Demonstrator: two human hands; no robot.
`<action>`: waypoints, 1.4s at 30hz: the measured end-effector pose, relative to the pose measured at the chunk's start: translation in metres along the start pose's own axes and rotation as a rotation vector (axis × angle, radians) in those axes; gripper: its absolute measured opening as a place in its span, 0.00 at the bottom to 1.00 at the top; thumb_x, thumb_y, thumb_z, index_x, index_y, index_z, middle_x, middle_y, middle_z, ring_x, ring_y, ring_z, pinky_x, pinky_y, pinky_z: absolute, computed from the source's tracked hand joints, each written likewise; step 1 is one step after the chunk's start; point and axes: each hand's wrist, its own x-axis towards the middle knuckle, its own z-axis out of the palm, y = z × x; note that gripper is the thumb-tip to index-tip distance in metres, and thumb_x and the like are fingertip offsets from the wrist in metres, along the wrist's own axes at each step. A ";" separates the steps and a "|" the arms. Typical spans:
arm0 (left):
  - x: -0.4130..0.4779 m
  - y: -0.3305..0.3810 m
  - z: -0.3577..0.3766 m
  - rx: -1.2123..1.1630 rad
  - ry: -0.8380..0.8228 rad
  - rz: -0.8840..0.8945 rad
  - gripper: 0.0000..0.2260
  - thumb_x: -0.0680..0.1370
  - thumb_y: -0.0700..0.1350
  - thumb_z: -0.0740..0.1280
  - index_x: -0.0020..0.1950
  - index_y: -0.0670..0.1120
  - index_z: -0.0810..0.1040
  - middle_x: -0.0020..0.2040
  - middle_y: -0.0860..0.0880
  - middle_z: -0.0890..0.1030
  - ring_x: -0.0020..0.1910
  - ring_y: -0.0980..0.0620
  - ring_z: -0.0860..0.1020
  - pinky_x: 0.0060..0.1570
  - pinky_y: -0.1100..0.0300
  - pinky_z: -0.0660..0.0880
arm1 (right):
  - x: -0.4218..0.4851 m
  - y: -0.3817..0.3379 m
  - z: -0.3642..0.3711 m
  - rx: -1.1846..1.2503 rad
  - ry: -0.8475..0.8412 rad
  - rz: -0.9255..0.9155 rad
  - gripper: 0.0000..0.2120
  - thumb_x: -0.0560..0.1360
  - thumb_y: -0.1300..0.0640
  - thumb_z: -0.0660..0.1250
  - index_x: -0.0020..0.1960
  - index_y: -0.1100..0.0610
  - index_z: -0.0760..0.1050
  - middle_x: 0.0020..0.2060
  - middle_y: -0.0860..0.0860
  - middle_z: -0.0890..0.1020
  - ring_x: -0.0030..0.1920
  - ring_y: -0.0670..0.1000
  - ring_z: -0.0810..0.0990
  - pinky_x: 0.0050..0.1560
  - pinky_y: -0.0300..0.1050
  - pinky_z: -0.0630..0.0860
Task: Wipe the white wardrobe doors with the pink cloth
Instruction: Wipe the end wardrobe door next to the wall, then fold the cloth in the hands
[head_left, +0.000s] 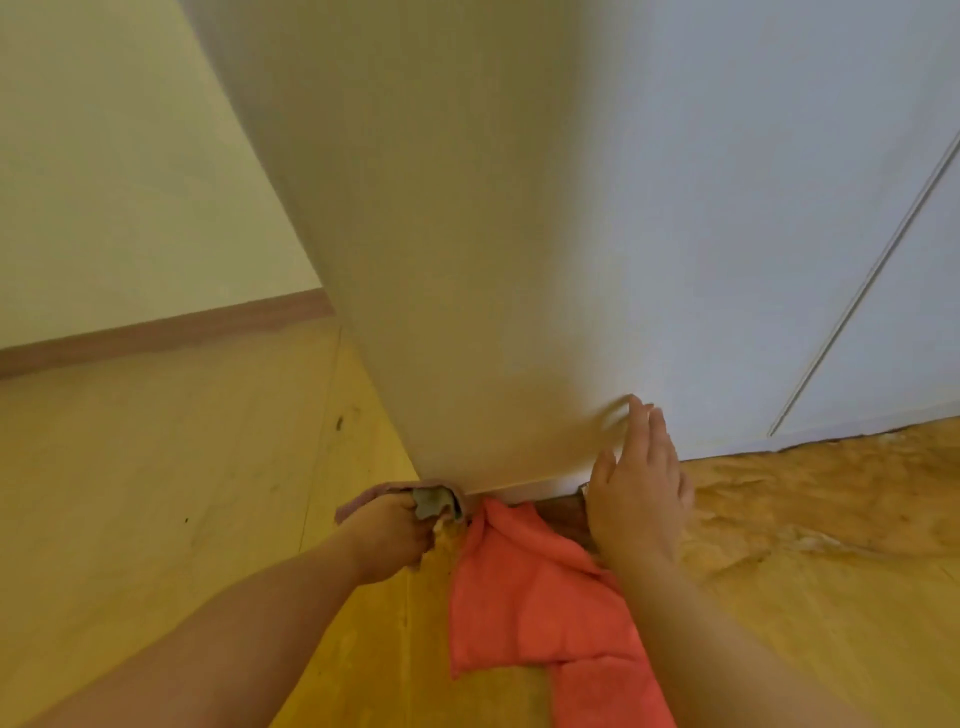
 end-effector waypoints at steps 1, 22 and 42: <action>-0.004 0.002 0.004 -0.188 -0.183 0.159 0.13 0.76 0.57 0.57 0.54 0.58 0.78 0.46 0.59 0.82 0.45 0.63 0.77 0.48 0.71 0.68 | -0.003 -0.001 0.000 -0.028 -0.018 -0.020 0.27 0.81 0.55 0.52 0.76 0.48 0.46 0.76 0.48 0.50 0.75 0.49 0.51 0.71 0.49 0.49; -0.025 0.138 -0.308 -1.320 -0.135 -0.296 0.09 0.81 0.42 0.58 0.43 0.50 0.72 0.47 0.45 0.77 0.49 0.46 0.74 0.49 0.56 0.70 | 0.002 -0.090 -0.234 0.590 -0.374 0.631 0.17 0.81 0.60 0.52 0.69 0.56 0.68 0.65 0.56 0.72 0.61 0.55 0.71 0.57 0.46 0.71; -0.113 0.346 -0.844 -1.865 -0.428 0.060 0.23 0.72 0.57 0.72 0.59 0.43 0.77 0.52 0.44 0.82 0.51 0.47 0.81 0.54 0.52 0.78 | 0.077 -0.132 -0.796 1.102 -0.058 0.667 0.12 0.75 0.59 0.62 0.54 0.64 0.77 0.50 0.60 0.82 0.54 0.60 0.79 0.59 0.57 0.74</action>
